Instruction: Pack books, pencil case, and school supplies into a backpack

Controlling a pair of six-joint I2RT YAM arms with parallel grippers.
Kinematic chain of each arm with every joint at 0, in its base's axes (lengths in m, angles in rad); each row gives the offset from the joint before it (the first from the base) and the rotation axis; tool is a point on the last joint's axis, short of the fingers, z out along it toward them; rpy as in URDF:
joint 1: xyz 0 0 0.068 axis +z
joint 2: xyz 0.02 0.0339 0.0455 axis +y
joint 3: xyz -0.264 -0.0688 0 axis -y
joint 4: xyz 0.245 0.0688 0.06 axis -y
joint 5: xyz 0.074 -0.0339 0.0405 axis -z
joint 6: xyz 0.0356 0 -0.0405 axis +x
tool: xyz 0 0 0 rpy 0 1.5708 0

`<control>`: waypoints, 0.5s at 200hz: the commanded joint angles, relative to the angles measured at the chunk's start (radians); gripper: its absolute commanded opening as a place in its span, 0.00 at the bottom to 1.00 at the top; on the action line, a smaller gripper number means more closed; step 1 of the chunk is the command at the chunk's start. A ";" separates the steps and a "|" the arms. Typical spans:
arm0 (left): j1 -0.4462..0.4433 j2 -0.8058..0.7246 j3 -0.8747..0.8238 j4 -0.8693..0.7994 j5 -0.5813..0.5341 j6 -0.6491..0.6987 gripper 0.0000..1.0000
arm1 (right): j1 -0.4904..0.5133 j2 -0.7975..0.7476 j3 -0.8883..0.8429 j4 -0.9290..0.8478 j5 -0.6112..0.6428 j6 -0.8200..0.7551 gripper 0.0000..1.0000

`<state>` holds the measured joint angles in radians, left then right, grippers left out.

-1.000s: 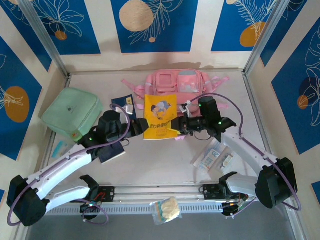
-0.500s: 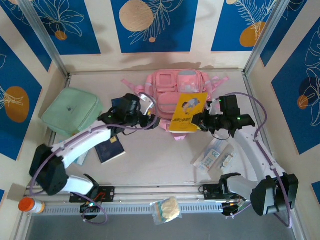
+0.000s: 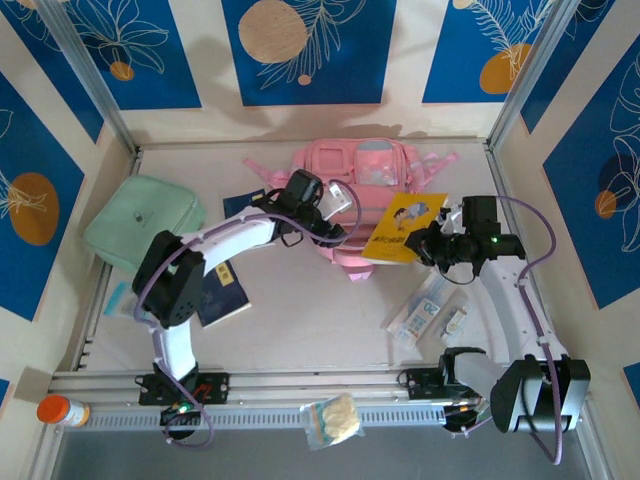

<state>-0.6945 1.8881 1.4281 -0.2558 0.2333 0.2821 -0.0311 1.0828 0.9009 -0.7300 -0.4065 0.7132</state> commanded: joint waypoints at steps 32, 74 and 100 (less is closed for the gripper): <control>-0.032 0.208 0.228 -0.128 -0.044 0.158 0.72 | -0.030 -0.015 -0.002 0.033 -0.061 -0.012 0.00; -0.031 0.357 0.389 -0.178 -0.115 0.154 0.58 | -0.036 -0.021 -0.010 0.035 -0.082 -0.008 0.00; -0.026 0.379 0.421 -0.172 -0.124 0.132 0.36 | -0.042 -0.026 -0.019 0.037 -0.089 -0.009 0.00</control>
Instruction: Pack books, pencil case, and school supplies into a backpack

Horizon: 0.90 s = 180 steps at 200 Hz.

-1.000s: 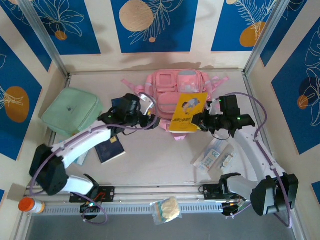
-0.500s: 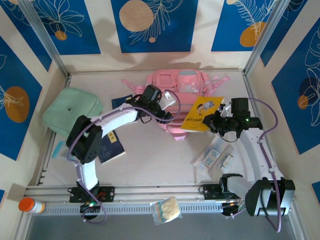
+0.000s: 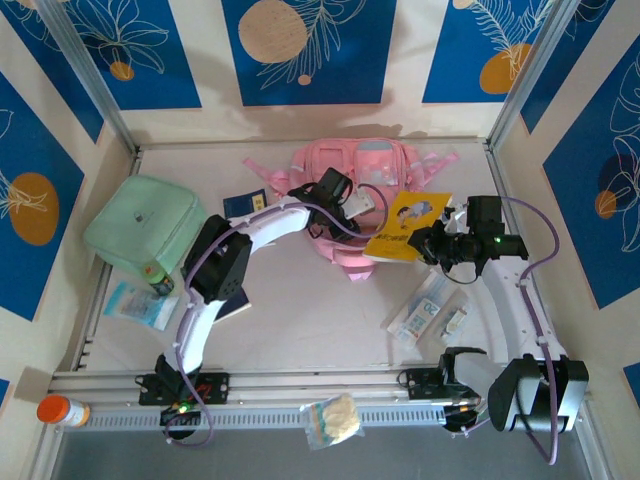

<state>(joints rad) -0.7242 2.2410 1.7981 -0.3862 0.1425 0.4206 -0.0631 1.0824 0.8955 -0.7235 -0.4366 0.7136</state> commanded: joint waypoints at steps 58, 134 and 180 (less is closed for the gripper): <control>0.003 -0.061 0.050 -0.055 -0.035 -0.059 0.00 | -0.025 -0.057 0.004 -0.008 -0.063 -0.015 0.00; 0.005 -0.267 0.028 -0.024 -0.197 -0.204 0.00 | -0.042 -0.227 0.053 -0.224 0.036 -0.028 0.00; 0.010 -0.304 0.052 -0.021 -0.172 -0.218 0.00 | -0.035 -0.270 -0.048 -0.195 -0.075 -0.002 0.00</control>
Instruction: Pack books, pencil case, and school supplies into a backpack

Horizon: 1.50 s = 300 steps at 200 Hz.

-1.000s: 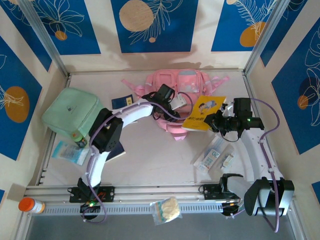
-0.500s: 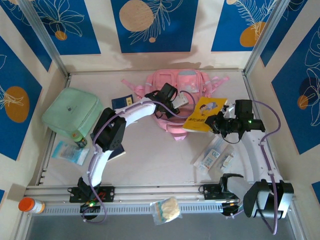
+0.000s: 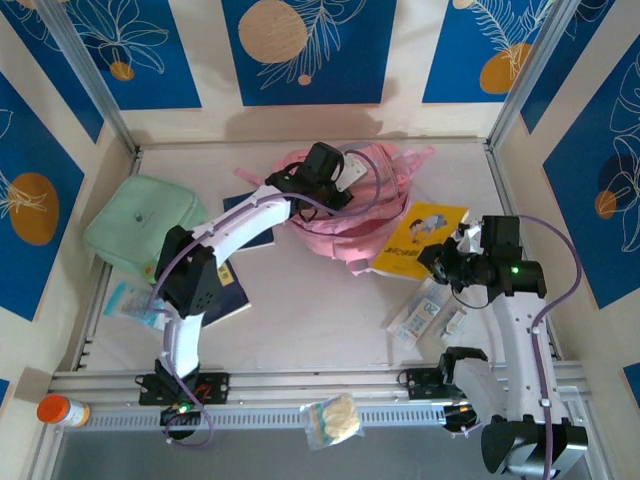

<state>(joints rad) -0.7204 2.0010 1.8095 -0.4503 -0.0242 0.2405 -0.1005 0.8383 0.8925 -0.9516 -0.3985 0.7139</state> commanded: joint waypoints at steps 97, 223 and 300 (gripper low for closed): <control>0.025 -0.125 0.069 0.092 0.176 -0.121 0.00 | 0.225 0.051 -0.184 0.371 -0.207 0.098 0.00; 0.074 -0.145 0.044 0.177 0.422 -0.240 0.00 | 0.304 0.687 -0.048 1.039 -0.057 0.012 0.01; 0.076 -0.146 0.005 0.152 0.366 -0.205 0.00 | 0.217 0.733 0.013 0.760 0.074 -0.079 0.47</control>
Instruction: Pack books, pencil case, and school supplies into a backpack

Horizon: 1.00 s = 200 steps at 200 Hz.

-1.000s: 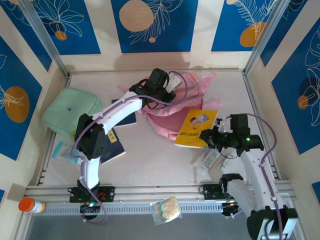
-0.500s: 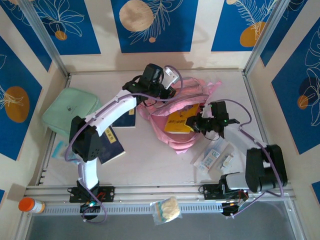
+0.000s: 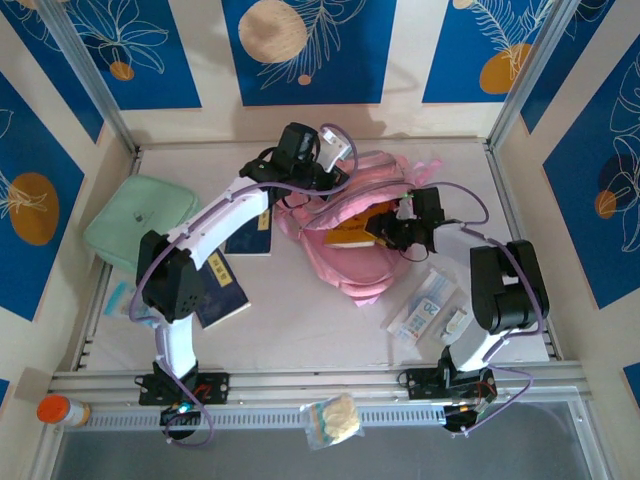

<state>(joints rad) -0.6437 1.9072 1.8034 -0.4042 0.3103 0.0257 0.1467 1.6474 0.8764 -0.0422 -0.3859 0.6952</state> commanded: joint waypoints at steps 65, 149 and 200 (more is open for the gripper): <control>0.000 -0.037 0.007 0.114 0.043 0.002 0.00 | 0.085 -0.347 -0.157 -0.299 0.207 0.096 0.34; 0.001 -0.045 0.005 0.106 0.081 0.014 0.00 | 0.223 -0.132 -0.074 -0.115 0.558 0.112 0.00; 0.000 -0.028 0.014 0.082 0.074 0.047 0.00 | 0.161 -0.010 0.023 0.006 0.608 0.044 0.00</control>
<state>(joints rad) -0.6437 1.9072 1.7958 -0.4046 0.3256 0.0452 0.3305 1.5806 0.8181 -0.1207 0.1673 0.7929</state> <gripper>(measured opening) 0.060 0.051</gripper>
